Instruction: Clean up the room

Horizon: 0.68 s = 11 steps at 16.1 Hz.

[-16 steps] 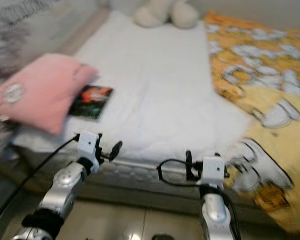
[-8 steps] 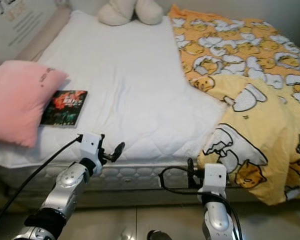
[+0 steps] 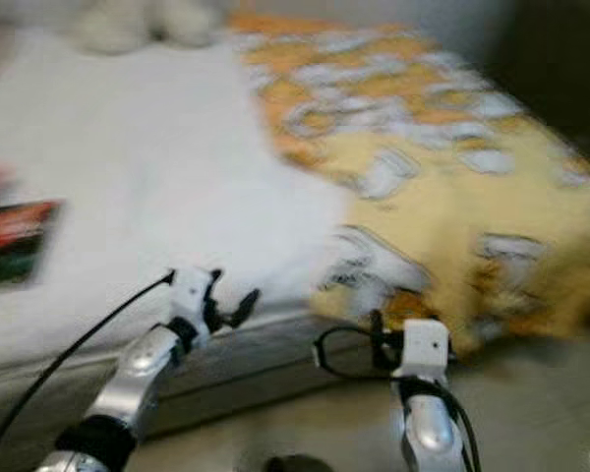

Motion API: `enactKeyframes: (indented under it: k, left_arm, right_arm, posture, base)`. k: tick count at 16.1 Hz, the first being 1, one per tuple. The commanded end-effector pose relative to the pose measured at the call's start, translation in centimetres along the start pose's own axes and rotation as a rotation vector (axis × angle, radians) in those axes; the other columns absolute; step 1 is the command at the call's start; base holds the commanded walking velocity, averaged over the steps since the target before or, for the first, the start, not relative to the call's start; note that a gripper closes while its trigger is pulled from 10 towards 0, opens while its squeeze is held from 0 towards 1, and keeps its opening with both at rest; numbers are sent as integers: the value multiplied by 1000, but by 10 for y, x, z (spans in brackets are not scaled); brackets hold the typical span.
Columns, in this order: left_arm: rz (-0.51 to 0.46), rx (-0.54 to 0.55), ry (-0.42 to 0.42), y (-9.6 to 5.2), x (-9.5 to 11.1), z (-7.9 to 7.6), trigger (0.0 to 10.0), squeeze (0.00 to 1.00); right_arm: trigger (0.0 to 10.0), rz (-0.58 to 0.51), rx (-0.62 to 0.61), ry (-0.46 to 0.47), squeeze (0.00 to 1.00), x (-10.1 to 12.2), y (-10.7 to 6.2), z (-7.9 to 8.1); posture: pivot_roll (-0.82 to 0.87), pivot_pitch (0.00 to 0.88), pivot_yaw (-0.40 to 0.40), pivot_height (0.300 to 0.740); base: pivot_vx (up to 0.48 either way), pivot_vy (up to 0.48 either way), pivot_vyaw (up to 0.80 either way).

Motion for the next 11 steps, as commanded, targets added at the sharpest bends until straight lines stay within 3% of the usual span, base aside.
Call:
enactKeyframes:
  k: [1, 4, 7, 11]
  left_arm:
    - [3, 2, 14, -2, 0, 4, 10000, 0]
    - [40, 46, 53, 0, -4, 11, 10000, 0]
    - [34, 189, 19, 7, 8, 38, 10000, 0]
    - [-17, 204, -2, 4, 14, 37, 10000, 0]
  right_arm:
    - [10000, 12, 2, 3, 0, -3, -1, 0]
    - [10000, 20, 5, -2, 0, -6, -1, -1]
    - [10000, 18, 25, 2, 0, -6, 2, 4]
    - [10000, 8, 30, -1, 0, -4, 2, 6]
  posture:
    - [-76, 0, 3, 740]
    - [-77, 0, 2, 740]
    - [-85, 0, 5, 740]
    - [-87, 0, 8, 740]
  base:
    - [0, -480, -769]
    - [0, -156, -775]
    - [0, 0, -258]
    - [480, 0, 0]
Point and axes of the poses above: a point about 5 cm out from each wrist's last joint towards the gripper, its own y axis pointing out of the wrist towards the gripper, its own x axis along the axis of the wrist's last joint, z = x × y, the point moved 5 cm from there along y, pointing out of the wrist towards the gripper, and after that the axes turned 15 degrees about -y, right-handed, at the moved point
